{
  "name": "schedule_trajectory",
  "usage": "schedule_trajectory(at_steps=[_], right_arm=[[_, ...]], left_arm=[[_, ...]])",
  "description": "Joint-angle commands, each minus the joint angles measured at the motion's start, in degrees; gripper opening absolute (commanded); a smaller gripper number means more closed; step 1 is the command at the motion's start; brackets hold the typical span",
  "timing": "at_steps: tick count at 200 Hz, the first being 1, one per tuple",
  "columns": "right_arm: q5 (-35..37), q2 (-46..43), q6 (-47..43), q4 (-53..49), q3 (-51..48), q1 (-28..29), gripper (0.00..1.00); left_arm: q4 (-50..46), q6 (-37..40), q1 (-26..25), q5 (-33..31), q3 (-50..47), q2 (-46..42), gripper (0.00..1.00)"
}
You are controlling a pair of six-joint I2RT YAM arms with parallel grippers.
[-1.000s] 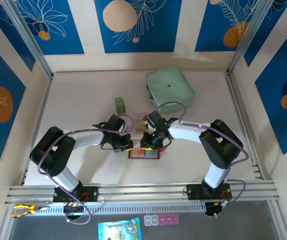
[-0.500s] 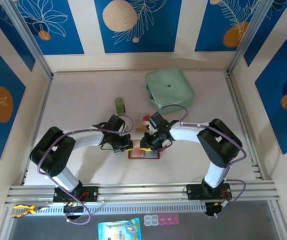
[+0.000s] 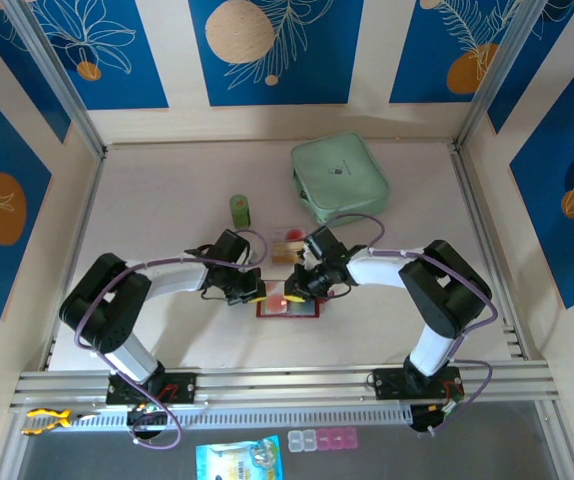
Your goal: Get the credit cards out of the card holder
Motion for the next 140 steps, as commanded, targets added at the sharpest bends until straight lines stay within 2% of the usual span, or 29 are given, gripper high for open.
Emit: schedule_trajectory(at_steps=[1, 91, 140], right_arm=[[-3.8, -1.0, 2.0, 4.1, -1.3, -0.5, 0.13], [-6.6, 2.6, 3.5, 7.8, -2.1, -0.9, 0.15], [-3.6, -0.6, 2.5, 4.9, -3.1, -1.4, 0.12]], left_arm=[[-3.3, 0.8, -0.2, -0.9, -0.9, -0.1, 0.05], [-3.1, 0.7, -0.2, -0.8, -1.2, -0.3, 0.04], [-3.7, 0.8, -0.2, -1.5, -1.2, -0.5, 0.04]])
